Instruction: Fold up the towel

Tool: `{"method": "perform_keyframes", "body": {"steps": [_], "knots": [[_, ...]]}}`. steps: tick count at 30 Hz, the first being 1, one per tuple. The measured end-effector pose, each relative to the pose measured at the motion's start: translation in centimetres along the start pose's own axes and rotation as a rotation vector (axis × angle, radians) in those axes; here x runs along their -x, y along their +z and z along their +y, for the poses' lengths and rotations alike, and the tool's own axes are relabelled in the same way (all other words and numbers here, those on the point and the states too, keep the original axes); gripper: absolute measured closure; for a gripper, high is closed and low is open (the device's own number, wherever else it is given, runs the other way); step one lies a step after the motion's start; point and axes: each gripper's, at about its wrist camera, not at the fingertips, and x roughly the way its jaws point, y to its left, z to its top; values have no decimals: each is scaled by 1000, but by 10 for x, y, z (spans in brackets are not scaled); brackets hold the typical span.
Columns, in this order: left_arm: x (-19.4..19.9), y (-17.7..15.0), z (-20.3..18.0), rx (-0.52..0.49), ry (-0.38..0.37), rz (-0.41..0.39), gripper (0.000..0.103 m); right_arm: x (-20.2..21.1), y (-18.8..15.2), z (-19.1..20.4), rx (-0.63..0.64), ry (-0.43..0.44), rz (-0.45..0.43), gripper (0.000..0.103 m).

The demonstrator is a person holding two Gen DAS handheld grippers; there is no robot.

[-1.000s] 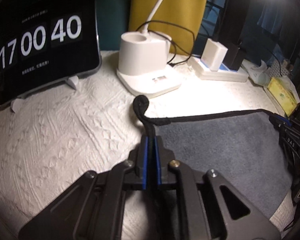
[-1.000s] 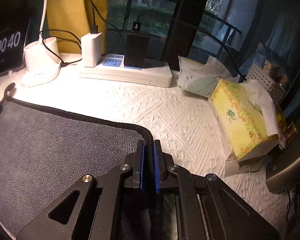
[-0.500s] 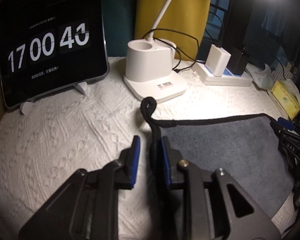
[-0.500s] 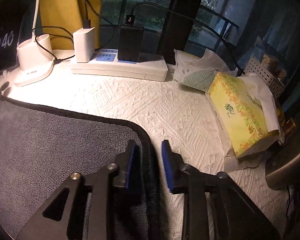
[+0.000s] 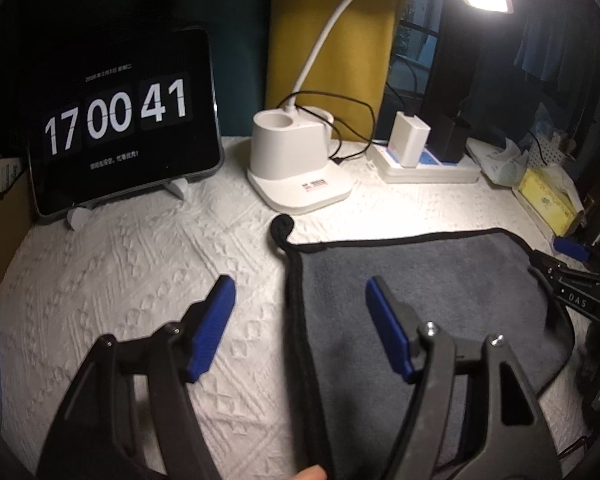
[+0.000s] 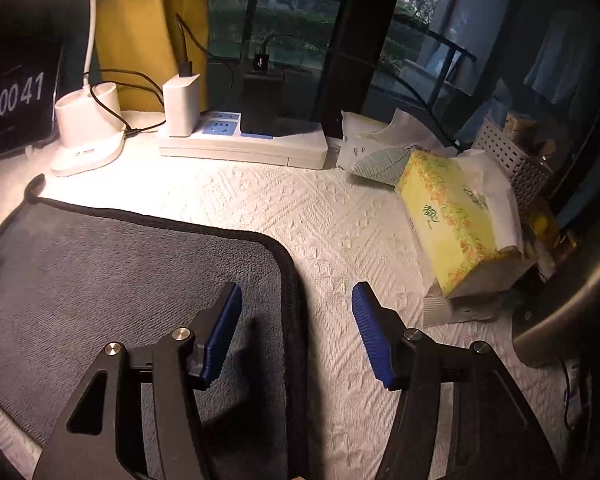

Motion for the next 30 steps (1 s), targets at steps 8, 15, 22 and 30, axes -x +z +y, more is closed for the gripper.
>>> {"method": "perform_keyframes", "body": {"steps": [8,15,22,30], "knots": [[27,-13,-6,7,-27,-31,26,26,-13,1,-24,35,-21,42],[43,-27,-11,8,-43,-38,25,50,-22,5,-36,60,-49,42],[61,-45,-18,2,-57,-55,25,71,-31,15,-12,74,-73,42],[86,-54,-24,-20,-70,-85,25,98,-41,18,-38,119,-99,42]]}}
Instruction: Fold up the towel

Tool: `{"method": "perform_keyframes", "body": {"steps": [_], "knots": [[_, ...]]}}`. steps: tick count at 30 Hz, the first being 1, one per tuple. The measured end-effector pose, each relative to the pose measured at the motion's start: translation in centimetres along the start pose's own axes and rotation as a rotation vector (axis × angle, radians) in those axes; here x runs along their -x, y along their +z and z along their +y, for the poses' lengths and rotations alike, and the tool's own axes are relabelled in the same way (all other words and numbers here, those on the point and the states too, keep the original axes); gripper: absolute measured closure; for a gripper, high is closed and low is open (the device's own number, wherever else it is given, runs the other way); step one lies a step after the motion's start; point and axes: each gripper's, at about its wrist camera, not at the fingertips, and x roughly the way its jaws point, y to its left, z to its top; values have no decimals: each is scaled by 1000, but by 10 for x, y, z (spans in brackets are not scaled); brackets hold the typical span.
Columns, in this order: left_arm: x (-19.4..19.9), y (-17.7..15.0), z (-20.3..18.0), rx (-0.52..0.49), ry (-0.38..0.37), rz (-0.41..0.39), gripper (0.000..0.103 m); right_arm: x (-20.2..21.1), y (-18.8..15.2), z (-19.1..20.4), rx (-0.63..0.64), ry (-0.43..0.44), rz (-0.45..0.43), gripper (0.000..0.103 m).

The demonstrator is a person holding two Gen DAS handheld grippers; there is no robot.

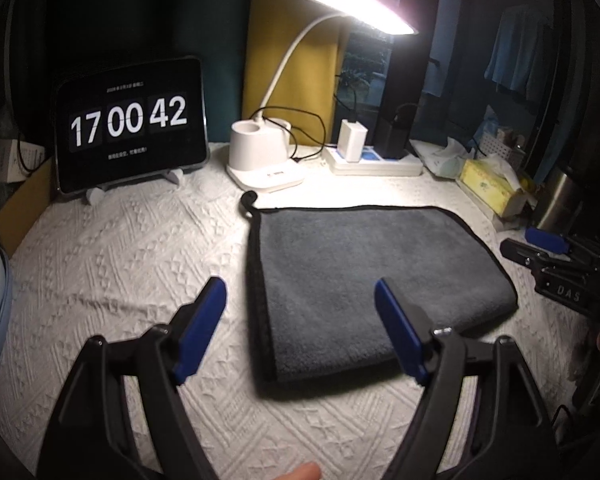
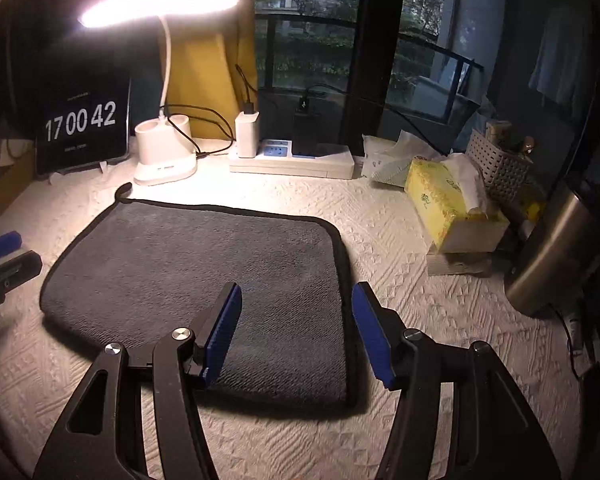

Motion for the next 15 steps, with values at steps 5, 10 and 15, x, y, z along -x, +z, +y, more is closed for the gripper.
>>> {"method": "perform_keyframes", "body": {"steps": [5,10,15], "knots": [[9,-5,-6,-12,-9,-9,25,14,-8,1,-5,10,-11,42],[19,-11,-7,-31,-17,-20,25,26,-16,1,-15,23,-20,42],[27,-20,-8,-39,-9,-19,25,35,-24,2,-23,32,-25,42]]}}
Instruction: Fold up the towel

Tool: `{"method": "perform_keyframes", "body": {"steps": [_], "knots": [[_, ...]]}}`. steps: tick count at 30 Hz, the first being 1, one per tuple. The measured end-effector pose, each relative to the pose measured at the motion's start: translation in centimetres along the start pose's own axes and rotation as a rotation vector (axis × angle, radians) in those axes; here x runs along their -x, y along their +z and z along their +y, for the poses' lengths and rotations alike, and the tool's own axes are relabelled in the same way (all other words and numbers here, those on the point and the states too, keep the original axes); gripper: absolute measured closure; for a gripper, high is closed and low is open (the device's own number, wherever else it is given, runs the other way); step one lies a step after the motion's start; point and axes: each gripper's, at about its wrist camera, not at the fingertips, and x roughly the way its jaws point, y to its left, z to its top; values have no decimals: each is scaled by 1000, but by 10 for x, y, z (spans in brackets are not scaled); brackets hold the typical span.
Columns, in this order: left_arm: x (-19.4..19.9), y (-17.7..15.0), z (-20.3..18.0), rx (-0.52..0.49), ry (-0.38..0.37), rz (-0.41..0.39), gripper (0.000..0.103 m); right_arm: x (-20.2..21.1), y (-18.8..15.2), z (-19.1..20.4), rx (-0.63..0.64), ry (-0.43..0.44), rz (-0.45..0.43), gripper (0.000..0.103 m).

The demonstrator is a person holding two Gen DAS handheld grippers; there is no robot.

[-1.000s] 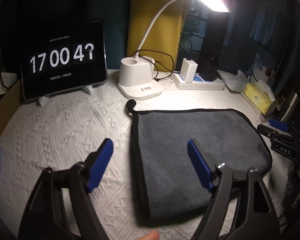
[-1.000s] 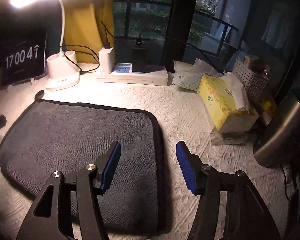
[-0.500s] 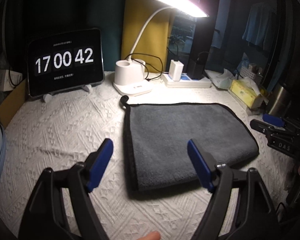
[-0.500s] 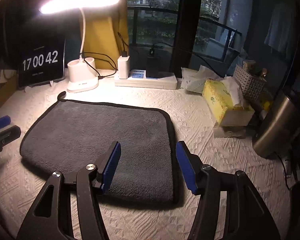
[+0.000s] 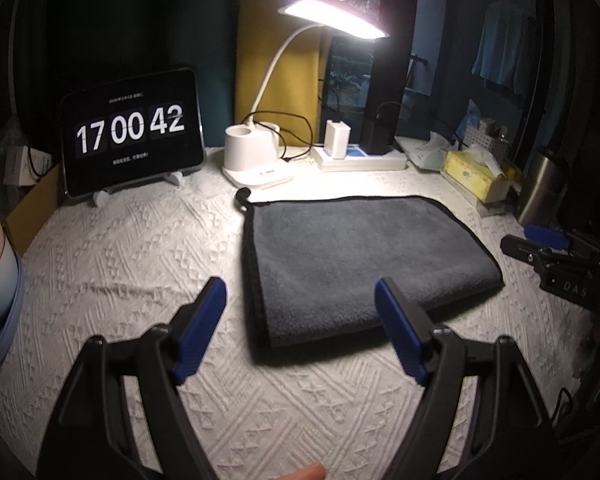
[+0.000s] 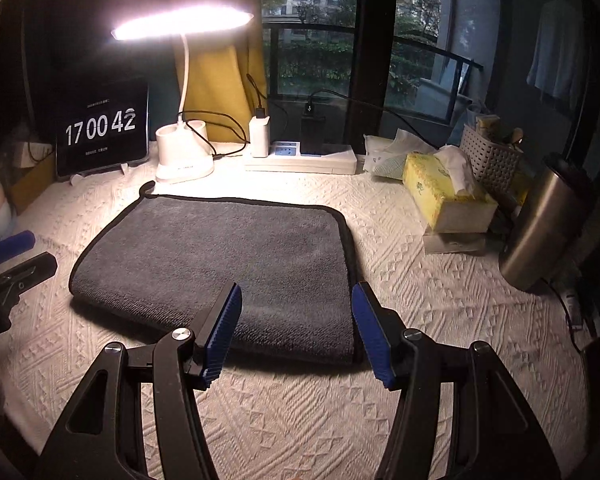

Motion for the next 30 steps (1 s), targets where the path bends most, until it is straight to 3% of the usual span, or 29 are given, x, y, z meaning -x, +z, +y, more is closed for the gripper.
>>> {"method": "perform_keyframes", "body": {"steps": [6,12,24,30], "knots": [[14,-10,-5,10,-27,-37,25,10,-13,0,-13,13,-9,42],[30,-20,-21,-40,-26,-88,25,26,-27,5,12,6,-42,42],[49,-46,-25,-8,-79,-114,25,54,-48,9,36,-7,-97,42],[58,-55,-35,-51,-88,-152,25,61,-61,11,35,-3,-114,42]]}}
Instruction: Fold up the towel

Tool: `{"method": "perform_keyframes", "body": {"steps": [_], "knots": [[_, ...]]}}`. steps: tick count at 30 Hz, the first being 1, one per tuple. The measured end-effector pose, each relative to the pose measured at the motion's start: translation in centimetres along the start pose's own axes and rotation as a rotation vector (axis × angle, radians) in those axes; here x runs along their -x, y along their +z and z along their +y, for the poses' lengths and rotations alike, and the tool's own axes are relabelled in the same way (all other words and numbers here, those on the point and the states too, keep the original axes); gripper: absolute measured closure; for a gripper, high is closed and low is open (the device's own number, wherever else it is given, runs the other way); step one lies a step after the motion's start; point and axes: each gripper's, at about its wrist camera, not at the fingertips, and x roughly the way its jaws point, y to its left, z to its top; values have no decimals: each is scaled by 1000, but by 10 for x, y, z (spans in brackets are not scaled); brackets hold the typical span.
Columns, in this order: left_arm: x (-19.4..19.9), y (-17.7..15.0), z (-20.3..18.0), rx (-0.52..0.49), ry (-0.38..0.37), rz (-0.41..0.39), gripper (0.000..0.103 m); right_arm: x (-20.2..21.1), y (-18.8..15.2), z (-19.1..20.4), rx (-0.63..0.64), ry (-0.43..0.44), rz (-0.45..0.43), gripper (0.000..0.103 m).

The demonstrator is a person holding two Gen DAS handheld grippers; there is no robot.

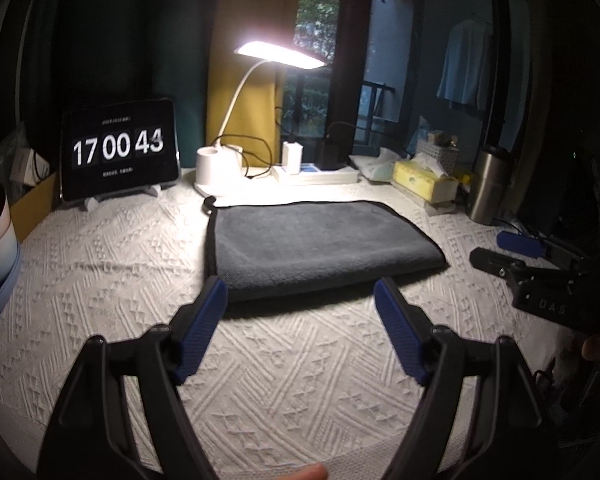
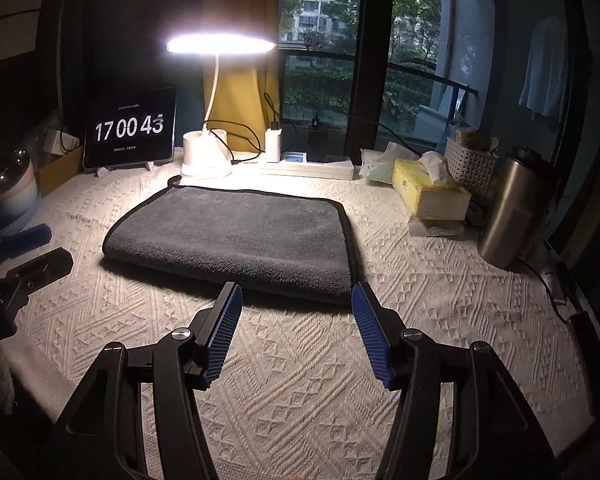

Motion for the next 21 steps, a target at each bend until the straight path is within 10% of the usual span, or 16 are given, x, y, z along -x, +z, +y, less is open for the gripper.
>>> {"method": "perform_keyframes", "body": {"steps": [21], "knots": [[47,-7,-14,-11,-48,-94,25,50,-32,16,-9,14,-87,42]]}}
